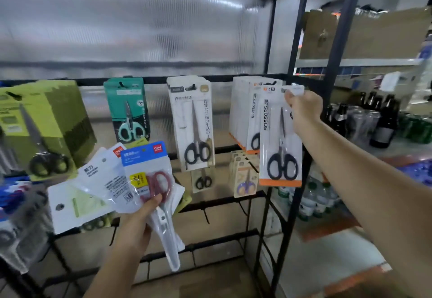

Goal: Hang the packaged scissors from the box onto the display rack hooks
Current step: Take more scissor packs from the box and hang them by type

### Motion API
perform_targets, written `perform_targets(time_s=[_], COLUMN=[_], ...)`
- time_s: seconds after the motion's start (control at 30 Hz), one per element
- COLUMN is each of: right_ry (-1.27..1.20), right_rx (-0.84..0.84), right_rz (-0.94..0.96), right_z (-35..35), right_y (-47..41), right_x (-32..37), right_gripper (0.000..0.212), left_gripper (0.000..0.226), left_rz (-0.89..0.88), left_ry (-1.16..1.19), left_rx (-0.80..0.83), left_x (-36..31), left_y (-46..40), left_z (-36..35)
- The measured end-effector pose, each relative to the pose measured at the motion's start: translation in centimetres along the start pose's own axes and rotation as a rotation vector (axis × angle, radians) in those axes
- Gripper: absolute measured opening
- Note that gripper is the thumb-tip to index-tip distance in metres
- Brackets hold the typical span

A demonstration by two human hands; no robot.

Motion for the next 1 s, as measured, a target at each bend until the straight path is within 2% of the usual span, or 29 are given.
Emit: perform_targets(time_s=[0.17, 0.3, 0.47, 0.57, 0.63, 0.67, 0.73, 0.8, 0.83, 0.87, 0.9, 1.0], right_ry=[0.03, 0.029, 0.08, 0.072, 0.085, 0.081, 0.073, 0.173, 0.158, 0.084, -0.007, -0.036], right_rx=[0.088, 0.117, 0.184, 0.187, 0.164, 0.145, 0.076, -0.054, -0.097, -0.059, 0.067, 0.679], right_rz=[-0.022, -0.026, -0.054, -0.063, -0.093, -0.097, -0.108, -0.115, -0.071, -0.016, 0.035, 0.018], right_z=[-1.3, -1.7, -1.3, -1.4, -1.8, -2.0, -2.2, -1.8, -1.6, -1.9, -2.4, -5.5], right_y=[-5.2, -7.2, -8.4, -8.4, -8.2, -7.9, -7.0, -4.8, -3.4, -1.6, 0.3, 7.2], right_x=[0.8, 0.4, -1.1, -1.9, -2.3, -2.4, -2.8, -3.3, -3.5, -3.9, -4.4, -5.5], right_gripper=[0.031, 0.023, 0.032, 0.019, 0.05, 0.053, 0.047, 0.044, 0.039, 0.034, 0.03, 0.013], left_gripper=[0.035, 0.032, 0.04, 0.041, 0.037, 0.035, 0.036, 0.038, 0.038, 0.039, 0.04, 0.048], left_rz=[-0.086, -0.101, -0.117, -0.127, -0.134, -0.139, -0.15, -0.167, -0.174, -0.18, -0.184, -0.164], left_ry=[-0.015, -0.037, -0.046, -0.054, -0.055, -0.053, -0.055, -0.05, -0.045, -0.041, -0.04, -0.024], left_rx=[-0.092, -0.177, -0.18, -0.186, -0.174, -0.167, -0.145, -0.14, -0.138, -0.133, -0.125, -0.127], left_x=[-0.4, -0.4, -0.5, -0.4, -0.5, -0.7, -1.2, -1.6, -1.7, -1.8, -1.9, -1.6], left_y=[-0.1, -0.1, 0.1, 0.6, 0.8, 1.0, 1.4, 1.8, 2.0, 2.2, 2.4, 2.8], left_z=[-1.7, -2.2, -3.3, -4.0, -4.5, -4.7, -5.1, -5.3, -5.4, -5.5, -5.6, -5.9])
Point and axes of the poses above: each hand's wrist, its own y-axis away from the middle knuckle, its own z-axis out of the back of the hand, x = y × z, the point moved 3 cm from there along -y, towards the middle knuckle, and after that the axes turned 11 degrees about x, right-handed, at the moved point
